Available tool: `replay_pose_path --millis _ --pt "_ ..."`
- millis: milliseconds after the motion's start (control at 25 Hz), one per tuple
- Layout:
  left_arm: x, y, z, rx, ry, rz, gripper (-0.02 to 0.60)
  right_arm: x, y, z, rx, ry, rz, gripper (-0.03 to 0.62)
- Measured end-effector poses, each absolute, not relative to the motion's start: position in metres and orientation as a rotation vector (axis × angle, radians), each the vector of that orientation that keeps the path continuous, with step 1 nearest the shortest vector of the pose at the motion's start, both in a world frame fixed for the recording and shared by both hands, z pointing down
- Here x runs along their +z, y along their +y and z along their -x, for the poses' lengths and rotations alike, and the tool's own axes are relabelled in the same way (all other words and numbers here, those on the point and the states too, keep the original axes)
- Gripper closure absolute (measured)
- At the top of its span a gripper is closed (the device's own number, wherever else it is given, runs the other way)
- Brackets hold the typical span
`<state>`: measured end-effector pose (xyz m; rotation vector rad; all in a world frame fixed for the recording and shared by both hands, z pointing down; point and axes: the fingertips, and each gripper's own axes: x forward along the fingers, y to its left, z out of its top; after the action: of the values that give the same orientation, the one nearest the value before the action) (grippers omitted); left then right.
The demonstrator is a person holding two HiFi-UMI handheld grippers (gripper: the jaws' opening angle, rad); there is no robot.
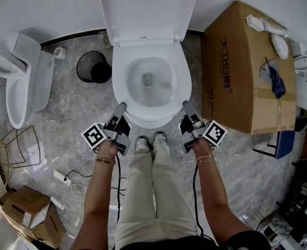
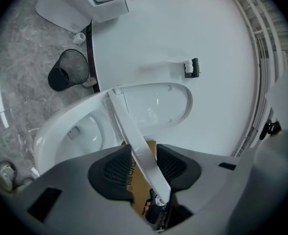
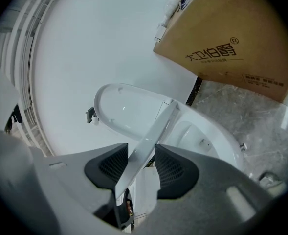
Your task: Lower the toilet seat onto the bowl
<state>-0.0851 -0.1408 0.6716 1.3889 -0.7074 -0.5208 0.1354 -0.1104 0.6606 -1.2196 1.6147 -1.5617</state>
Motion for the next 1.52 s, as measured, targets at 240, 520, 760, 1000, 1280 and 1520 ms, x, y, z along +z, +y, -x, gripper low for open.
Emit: replay_pose_path --millis 240,520,760,1000,1280,1520 --pt "0.681 -0.134 0.082 -0.459 -0.705 -1.411 0.422 0.674 -0.105 -0.138 -1.583 1.581 1.246 0.422" --pt "0.692 -0.128 0.081 -0.43 -0.707 -1.4 0.425 0.688 -0.101 -0.137 -1.599 1.563 1.258 0.422" --pt "0.722 -0.118 0.094 -0.297 -0.798 -1.413 0.444 0.702 -0.093 -0.138 -1.63 1.529 1.263 0.431" --pt "0.729 -0.116 0.09 -0.333 -0.798 -1.377 0.448 0.718 -0.085 -0.138 -1.668 1.498 1.302 0.448" --pt "0.752 -0.106 0.098 -0.256 -0.875 -1.347 0.453 0.729 -0.08 -0.136 -1.672 1.48 1.288 0.459" --pt "0.762 -0.103 0.096 -0.308 -0.858 -1.309 0.462 0.746 -0.072 -0.137 -1.709 1.416 1.297 0.473"
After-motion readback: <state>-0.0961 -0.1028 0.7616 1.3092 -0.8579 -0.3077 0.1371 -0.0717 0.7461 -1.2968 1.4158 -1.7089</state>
